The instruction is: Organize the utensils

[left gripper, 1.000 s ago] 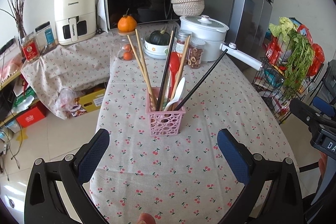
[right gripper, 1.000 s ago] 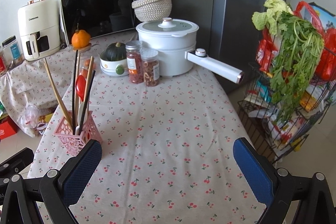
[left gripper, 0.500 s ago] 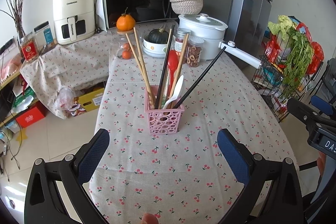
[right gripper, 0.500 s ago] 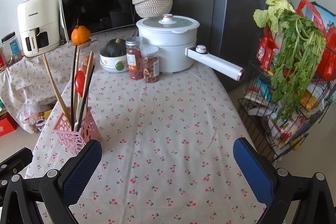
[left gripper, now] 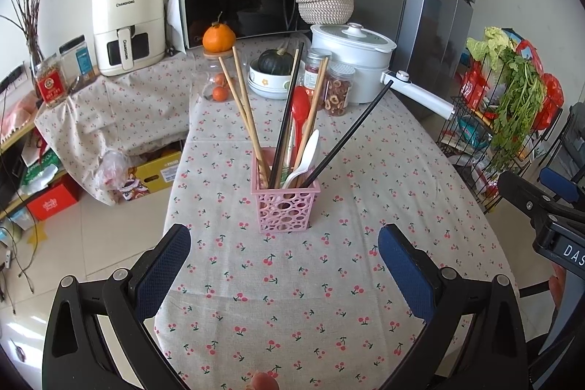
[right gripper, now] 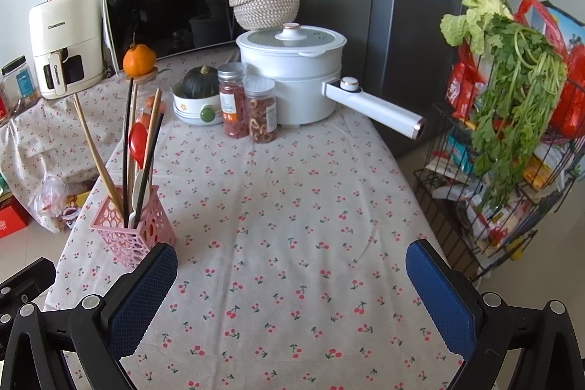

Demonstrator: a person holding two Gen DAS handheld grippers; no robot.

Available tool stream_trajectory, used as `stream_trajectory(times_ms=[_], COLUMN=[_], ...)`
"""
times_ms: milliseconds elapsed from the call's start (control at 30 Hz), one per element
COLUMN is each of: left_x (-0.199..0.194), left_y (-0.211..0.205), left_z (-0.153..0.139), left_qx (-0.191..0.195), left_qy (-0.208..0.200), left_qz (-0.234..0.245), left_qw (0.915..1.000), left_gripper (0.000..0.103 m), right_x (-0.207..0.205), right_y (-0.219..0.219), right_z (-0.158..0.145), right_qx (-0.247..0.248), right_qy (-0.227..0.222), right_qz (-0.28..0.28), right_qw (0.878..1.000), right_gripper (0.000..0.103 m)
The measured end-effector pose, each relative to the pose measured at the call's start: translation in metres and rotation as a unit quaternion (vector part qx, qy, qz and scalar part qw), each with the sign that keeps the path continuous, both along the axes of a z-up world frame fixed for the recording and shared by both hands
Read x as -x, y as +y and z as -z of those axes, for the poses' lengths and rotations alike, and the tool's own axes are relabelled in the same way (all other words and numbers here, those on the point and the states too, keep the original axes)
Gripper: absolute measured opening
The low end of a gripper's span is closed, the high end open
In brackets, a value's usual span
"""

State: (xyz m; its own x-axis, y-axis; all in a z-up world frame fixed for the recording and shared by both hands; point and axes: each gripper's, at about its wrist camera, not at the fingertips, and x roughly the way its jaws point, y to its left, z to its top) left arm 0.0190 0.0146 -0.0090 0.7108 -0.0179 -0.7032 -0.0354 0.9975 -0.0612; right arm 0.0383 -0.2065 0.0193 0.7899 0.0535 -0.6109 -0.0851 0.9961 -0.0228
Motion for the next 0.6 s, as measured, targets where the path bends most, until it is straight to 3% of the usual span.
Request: stream_trajectory(times_ms=[600], left_x=[0.0034], left_y=[-0.0012], left_z=[0.0004], left_qx=[0.023], left_qy=[0.0], left_qz=[0.005], left_qw=[0.9997], left_gripper=[0.103], right_x=[0.001], right_y=[0.002], right_z=[0.002], right_qx=[0.0], right_qy=[0.003], right_qz=[0.0], right_qw=[1.0], right_gripper=[0.103])
